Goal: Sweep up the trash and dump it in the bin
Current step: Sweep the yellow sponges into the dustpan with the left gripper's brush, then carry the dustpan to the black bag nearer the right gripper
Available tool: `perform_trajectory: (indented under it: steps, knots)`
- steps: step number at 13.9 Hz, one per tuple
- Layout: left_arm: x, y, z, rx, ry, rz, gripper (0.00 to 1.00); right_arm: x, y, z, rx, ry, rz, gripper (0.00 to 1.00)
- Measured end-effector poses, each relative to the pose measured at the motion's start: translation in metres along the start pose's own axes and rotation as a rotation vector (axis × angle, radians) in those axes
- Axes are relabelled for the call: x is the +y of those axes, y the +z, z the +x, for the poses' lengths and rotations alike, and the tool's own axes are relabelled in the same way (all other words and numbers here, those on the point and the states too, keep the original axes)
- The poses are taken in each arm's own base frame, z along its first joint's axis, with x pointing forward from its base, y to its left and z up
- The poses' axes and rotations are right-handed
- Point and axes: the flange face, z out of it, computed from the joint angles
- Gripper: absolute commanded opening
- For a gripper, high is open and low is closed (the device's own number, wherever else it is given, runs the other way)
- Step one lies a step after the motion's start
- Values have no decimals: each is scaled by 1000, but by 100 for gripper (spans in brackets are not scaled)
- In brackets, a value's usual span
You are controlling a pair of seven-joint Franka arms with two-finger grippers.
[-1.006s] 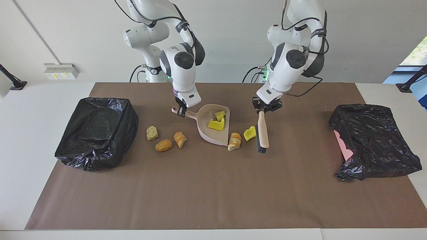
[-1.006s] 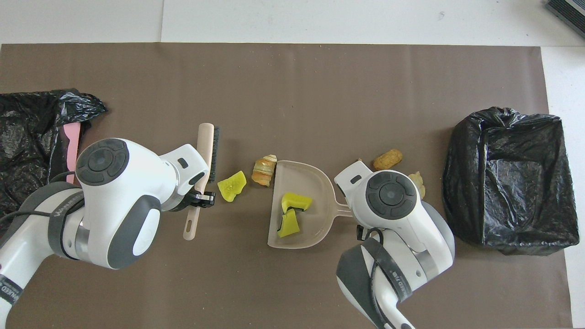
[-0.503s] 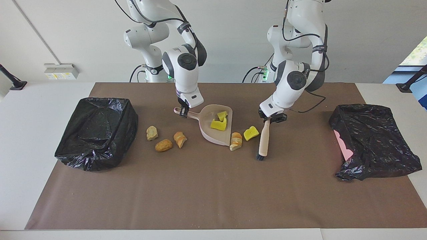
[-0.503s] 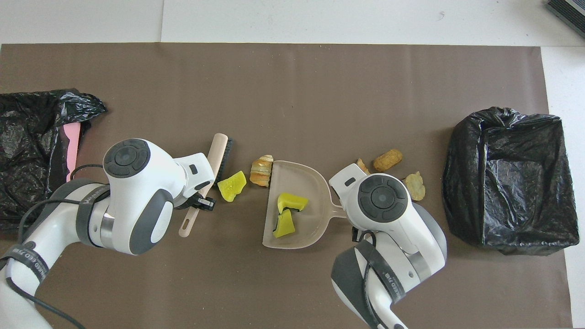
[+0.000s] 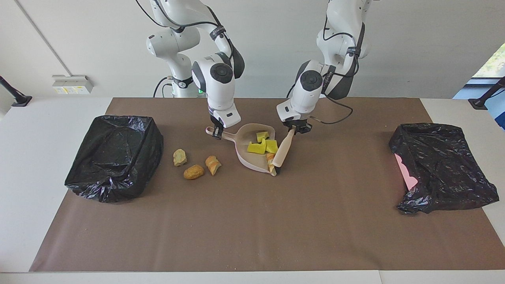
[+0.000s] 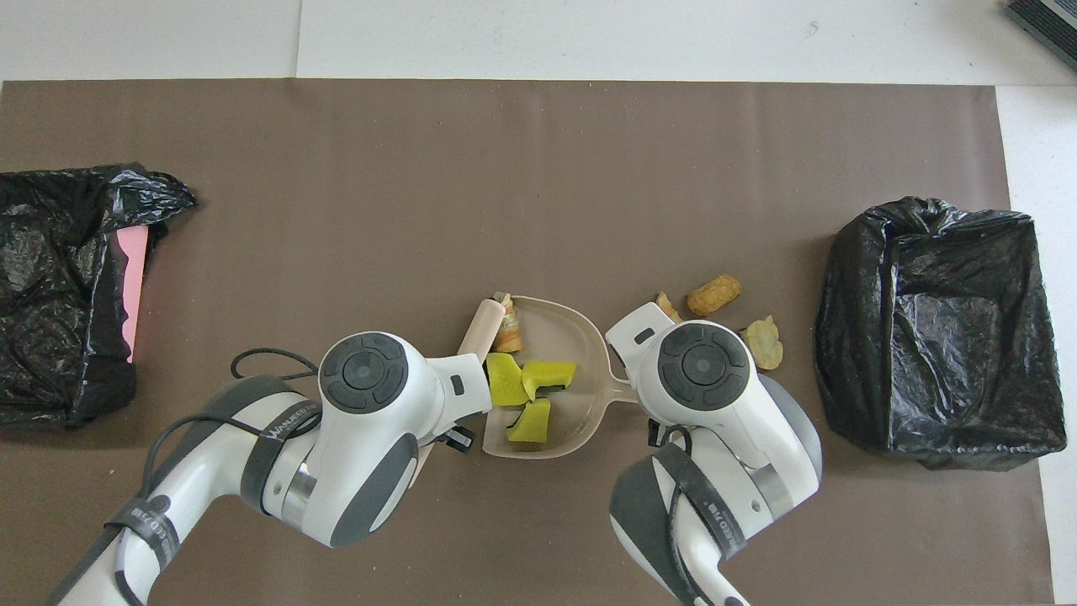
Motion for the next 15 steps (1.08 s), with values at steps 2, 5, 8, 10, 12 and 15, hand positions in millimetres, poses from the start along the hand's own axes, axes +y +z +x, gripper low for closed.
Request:
perform_trajectory:
  steps: [2, 5, 8, 10, 12, 15]
  knots:
    - [33, 0, -5, 2, -77, -21, 0, 0, 0, 0, 1, 1, -1, 0]
    - [34, -12, 1, 24, -208, -32, 0, 0, 0, 0, 1, 1, -1, 0]
    - [21, -25, 6, 11, -346, -37, 0, 0, 0, 0, 1, 1, -1, 0]
    - [13, -28, 6, -9, -453, -36, 0, 0, -1, 0, 2, 1, -2, 0]
    - [12, -27, 4, -25, -521, -30, 0, 3, -7, 1, 7, 3, -9, 0]
    - [11, -22, -2, -37, -566, -9, 0, 16, -32, -10, 1, 23, -2, 0]
